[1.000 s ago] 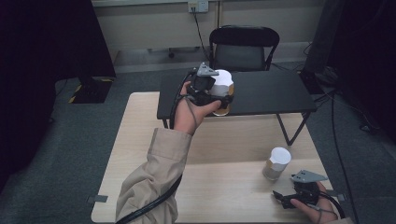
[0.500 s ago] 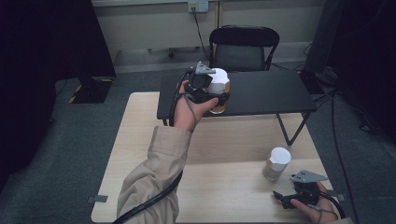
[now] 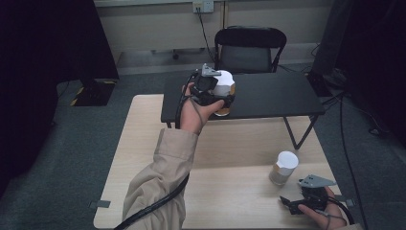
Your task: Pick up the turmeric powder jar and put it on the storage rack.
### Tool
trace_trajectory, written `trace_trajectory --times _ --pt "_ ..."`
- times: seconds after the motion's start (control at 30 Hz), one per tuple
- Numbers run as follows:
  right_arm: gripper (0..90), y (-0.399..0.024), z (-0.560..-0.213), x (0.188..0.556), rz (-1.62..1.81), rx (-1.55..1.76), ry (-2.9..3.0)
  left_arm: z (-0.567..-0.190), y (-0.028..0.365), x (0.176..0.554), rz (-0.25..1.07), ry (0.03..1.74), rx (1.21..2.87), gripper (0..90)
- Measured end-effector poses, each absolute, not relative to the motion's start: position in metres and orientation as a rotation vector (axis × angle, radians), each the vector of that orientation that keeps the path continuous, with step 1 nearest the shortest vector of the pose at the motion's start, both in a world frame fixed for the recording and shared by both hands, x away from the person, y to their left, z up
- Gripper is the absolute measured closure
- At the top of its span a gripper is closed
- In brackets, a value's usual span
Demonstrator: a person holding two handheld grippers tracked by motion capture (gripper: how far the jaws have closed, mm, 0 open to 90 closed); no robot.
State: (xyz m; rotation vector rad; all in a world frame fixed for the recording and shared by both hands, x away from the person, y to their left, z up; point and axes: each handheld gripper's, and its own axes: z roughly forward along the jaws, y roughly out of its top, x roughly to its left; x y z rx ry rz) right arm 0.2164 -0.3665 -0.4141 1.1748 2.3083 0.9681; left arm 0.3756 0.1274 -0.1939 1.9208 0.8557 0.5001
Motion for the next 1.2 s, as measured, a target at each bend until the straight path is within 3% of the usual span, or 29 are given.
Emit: trace_trajectory --times 0.6,0.9,1.2 --pt "0.0 -0.367 -0.414 0.216 0.97 1.173 2.31 -0.2 0.122 0.374 0.513 0.883 1.881 26.9" --pt "0.0 -0.367 -0.414 0.216 0.971 1.171 2.31 -0.201 0.115 0.366 0.556 0.926 1.875 10.6" --pt "0.0 -0.367 -0.414 0.216 0.971 1.172 2.309 -0.207 0.119 0.36 0.548 0.954 1.857 3.9"
